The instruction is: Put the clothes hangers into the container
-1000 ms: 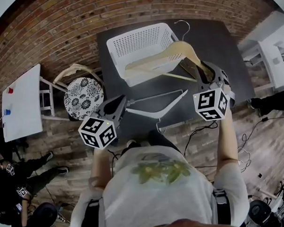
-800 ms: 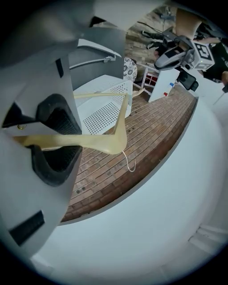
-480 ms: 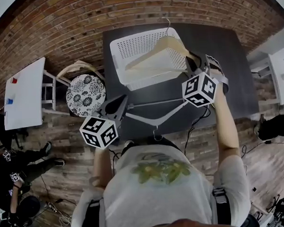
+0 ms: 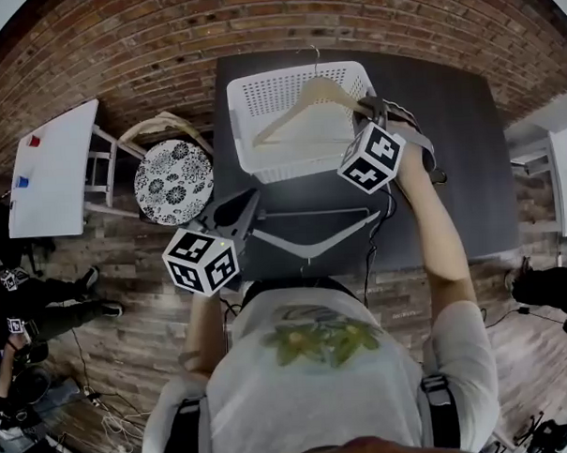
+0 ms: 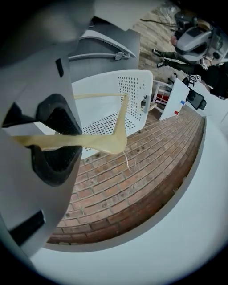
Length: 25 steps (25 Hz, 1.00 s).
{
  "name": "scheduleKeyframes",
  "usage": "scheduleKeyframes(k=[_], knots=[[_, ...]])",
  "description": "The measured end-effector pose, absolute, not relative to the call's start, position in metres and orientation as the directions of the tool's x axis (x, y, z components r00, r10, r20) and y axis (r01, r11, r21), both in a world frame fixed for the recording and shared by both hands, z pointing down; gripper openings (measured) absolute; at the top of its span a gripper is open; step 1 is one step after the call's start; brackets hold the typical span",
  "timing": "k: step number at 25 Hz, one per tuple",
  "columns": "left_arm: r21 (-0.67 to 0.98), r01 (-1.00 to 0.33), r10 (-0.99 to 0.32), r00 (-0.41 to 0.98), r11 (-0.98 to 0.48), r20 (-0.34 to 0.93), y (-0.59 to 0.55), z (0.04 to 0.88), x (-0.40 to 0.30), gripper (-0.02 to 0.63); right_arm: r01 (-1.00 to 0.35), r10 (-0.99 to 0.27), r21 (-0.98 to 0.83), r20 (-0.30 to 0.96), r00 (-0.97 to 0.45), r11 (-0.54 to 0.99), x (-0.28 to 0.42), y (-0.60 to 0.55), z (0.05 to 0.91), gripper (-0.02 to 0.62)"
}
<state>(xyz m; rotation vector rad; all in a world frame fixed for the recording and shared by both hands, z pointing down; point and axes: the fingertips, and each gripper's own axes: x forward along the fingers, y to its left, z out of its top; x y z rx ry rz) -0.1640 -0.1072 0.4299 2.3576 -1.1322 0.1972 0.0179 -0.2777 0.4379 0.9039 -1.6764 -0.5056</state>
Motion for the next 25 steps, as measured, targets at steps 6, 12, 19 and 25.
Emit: scheduleKeyframes(k=[6,12,19,25], knots=[[0.39,-0.775,-0.698,0.624,-0.498,0.351,-0.114,0.435,-0.163,0.028,-0.302,-0.708,0.66,0.702,-0.078,0.688,0.012,-0.296,0.471,0.097],[0.395,-0.787,-0.71,0.606,-0.473,0.359,-0.119,0.439,-0.165,0.028,-0.299,-0.654,0.608,0.753,-0.074,0.735,0.005,-0.31,0.493,0.097],[0.397,-0.796,-0.712,0.594,-0.457,0.373,-0.118,0.444,-0.165,0.028,-0.308,-0.589,0.546,0.805,-0.064,0.779,0.004,-0.318,0.522,0.098],[0.398,-0.803,-0.717,0.585,-0.444,0.379,-0.117,0.447,-0.168,0.028,-0.325,-0.57,0.525,0.819,-0.056,0.786,0.008,-0.327,0.534,0.098]])
